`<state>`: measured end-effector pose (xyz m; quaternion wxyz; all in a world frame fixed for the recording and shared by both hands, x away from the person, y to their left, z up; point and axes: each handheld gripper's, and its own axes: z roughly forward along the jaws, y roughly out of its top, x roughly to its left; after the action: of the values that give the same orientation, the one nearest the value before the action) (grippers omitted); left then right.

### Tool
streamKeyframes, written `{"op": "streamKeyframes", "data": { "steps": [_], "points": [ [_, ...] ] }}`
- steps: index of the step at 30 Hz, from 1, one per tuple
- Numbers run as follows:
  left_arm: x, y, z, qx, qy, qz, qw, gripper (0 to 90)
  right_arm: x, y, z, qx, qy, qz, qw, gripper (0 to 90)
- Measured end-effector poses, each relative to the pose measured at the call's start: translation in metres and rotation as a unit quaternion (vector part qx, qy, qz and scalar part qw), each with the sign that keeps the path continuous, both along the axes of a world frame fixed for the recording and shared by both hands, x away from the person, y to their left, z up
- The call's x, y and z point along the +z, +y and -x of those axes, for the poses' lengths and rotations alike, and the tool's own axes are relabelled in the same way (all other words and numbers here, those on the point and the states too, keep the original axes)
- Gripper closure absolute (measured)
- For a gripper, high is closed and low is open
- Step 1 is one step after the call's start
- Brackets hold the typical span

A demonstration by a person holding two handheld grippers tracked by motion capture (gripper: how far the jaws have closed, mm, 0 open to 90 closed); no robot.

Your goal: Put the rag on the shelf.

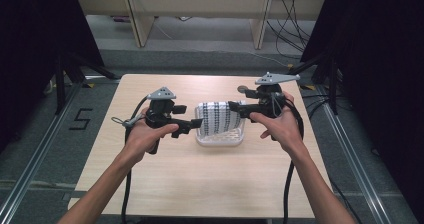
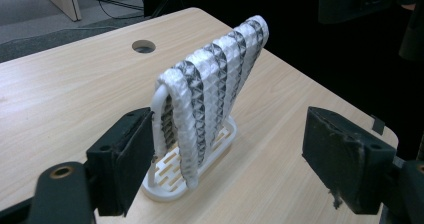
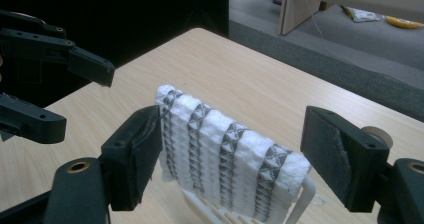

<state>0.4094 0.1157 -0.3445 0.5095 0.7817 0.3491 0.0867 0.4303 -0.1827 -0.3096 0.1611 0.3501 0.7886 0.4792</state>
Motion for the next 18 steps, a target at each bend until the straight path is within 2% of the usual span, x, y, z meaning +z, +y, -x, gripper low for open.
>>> {"op": "streamKeyframes", "data": {
  "steps": [3,4,5,6,7,8,10,14,18],
  "points": [
    [-0.004,0.0,0.004,-0.007,0.001,0.003,1.0,19.6,-0.001,0.0,0.004,-0.003,0.012,-0.005,0.9999,25.6],
    [-0.004,0.0,0.007,-0.006,0.0,0.003,1.0,19.4,-0.002,0.0,0.005,-0.001,0.004,-0.001,1.0,25.6],
    [-0.005,0.001,0.008,-0.011,-0.002,0.004,0.9999,19.2,-0.002,0.0,0.007,0.003,0.011,-0.005,0.9999,25.5],
    [-0.006,0.001,0.009,-0.01,-0.001,0.005,0.9999,19.0,-0.003,-0.001,0.007,0.004,0.002,0.001,1.0,25.4],
    [-0.006,0.001,0.011,-0.008,-0.004,0.003,1.0,19.0,-0.004,0.0,0.008,0.001,0.005,-0.008,1.0,25.4],
    [-0.007,0.001,0.012,-0.015,-0.004,0.006,0.9999,18.6,-0.004,-0.001,0.009,0.001,0.011,-0.004,0.9999,25.3],
    [-0.009,0.001,0.016,-0.016,-0.005,0.008,0.9998,18.5,-0.006,-0.002,0.01,0.008,0.002,-0.004,1.0,25.0],
    [-0.013,0.002,0.02,-0.021,-0.002,0.015,0.9997,18.6,-0.009,-0.004,0.015,0.001,0.01,-0.006,0.9999,24.5],
    [-0.015,0.002,0.024,-0.019,-0.004,0.011,0.9998,18.6,-0.013,-0.005,0.017,0.012,0.003,-0.009,0.9999,24.3]
  ]
}}
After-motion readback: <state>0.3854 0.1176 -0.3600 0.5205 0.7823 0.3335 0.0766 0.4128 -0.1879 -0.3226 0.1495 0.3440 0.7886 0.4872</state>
